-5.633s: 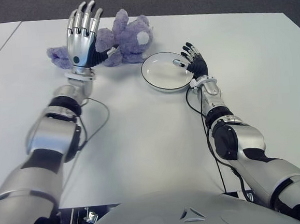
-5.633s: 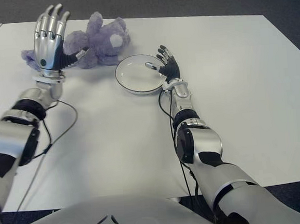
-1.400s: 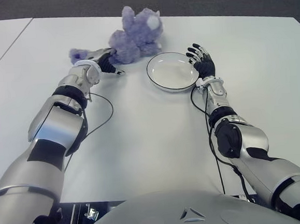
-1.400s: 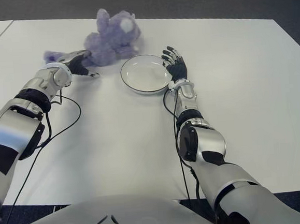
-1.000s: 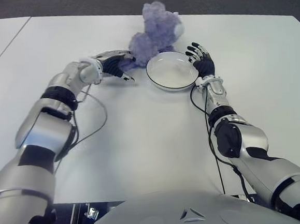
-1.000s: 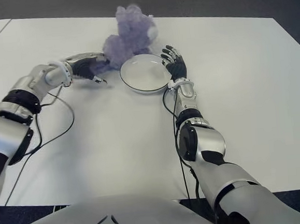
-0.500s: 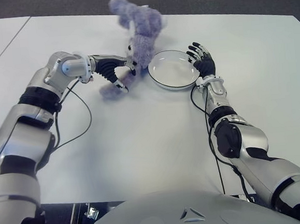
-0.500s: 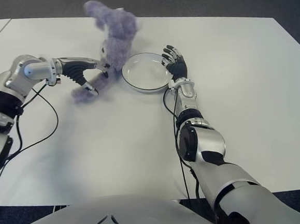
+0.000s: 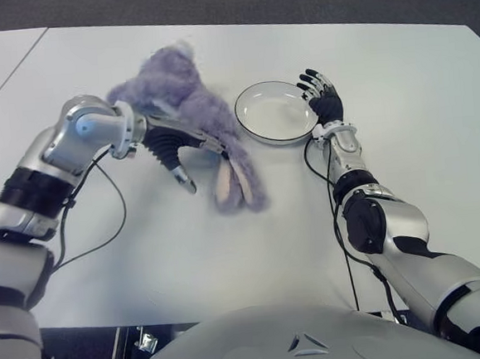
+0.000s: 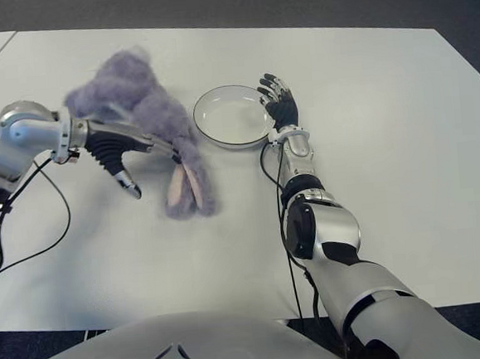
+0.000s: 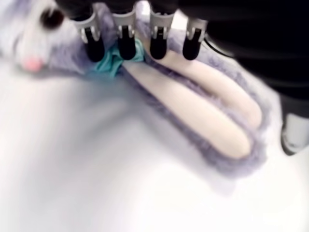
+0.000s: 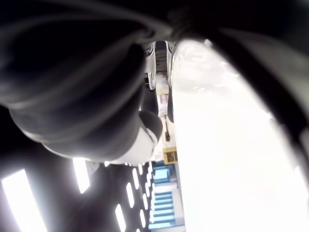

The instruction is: Put the doll into the plate.

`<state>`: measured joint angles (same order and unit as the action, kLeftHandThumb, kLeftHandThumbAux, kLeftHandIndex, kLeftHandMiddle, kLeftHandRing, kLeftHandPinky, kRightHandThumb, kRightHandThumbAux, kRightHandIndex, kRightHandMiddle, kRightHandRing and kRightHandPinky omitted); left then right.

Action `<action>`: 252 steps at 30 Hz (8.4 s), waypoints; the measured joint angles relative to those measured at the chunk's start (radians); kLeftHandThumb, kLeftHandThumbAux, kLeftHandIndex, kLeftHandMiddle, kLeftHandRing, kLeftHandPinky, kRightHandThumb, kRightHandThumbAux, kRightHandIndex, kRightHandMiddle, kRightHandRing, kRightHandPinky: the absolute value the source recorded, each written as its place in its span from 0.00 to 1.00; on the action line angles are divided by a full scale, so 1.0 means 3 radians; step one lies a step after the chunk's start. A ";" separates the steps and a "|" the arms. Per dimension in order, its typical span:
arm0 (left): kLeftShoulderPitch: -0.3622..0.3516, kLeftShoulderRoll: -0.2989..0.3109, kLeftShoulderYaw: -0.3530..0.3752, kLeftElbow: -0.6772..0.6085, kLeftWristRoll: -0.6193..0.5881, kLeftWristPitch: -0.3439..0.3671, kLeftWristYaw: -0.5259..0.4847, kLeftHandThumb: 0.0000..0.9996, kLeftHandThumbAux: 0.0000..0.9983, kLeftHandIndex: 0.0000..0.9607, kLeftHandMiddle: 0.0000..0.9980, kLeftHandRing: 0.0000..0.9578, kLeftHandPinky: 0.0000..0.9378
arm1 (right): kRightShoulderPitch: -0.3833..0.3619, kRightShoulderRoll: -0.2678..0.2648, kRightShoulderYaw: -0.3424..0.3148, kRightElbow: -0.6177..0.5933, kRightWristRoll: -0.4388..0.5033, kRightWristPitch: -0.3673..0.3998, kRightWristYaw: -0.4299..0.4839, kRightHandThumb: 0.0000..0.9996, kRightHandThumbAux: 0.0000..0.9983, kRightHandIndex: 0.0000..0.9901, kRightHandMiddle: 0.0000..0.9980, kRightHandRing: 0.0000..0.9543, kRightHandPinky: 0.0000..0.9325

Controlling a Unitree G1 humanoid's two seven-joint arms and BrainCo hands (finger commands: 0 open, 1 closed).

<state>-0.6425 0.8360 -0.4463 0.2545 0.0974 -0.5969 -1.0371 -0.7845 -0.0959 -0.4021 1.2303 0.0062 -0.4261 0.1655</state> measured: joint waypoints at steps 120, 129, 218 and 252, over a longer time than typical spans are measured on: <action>-0.1146 -0.0263 -0.0754 0.2846 0.3050 -0.1078 0.4013 0.00 0.45 0.00 0.00 0.00 0.00 | 0.0010 0.0012 0.0148 -0.0016 -0.0041 -0.0026 -0.0145 1.00 0.89 0.28 0.21 0.21 0.16; -0.1041 -0.0214 -0.0613 0.2727 0.2585 -0.1076 0.3423 0.00 0.48 0.00 0.00 0.00 0.00 | 0.0016 0.0005 0.0216 -0.0016 -0.0043 -0.0036 -0.0207 1.00 0.87 0.29 0.20 0.20 0.19; -0.2406 -0.1117 -0.1842 0.2918 0.3678 0.0524 0.5989 0.11 0.78 0.85 0.89 0.93 0.95 | 0.0055 -0.0034 0.0365 -0.0027 -0.0043 -0.0127 -0.0433 0.96 0.87 0.30 0.27 0.27 0.19; -0.2648 -0.1519 -0.1860 0.2974 0.3767 0.0640 0.6151 0.01 0.71 0.82 0.88 0.91 0.93 | 0.0052 -0.0029 0.0341 -0.0027 -0.0032 -0.0126 -0.0398 0.97 0.86 0.29 0.26 0.27 0.15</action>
<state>-1.4368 0.3802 -1.0043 1.1467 1.2275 -0.4047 0.8081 -0.7688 -0.1046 -0.2998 1.2223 -0.0032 -0.4640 0.0461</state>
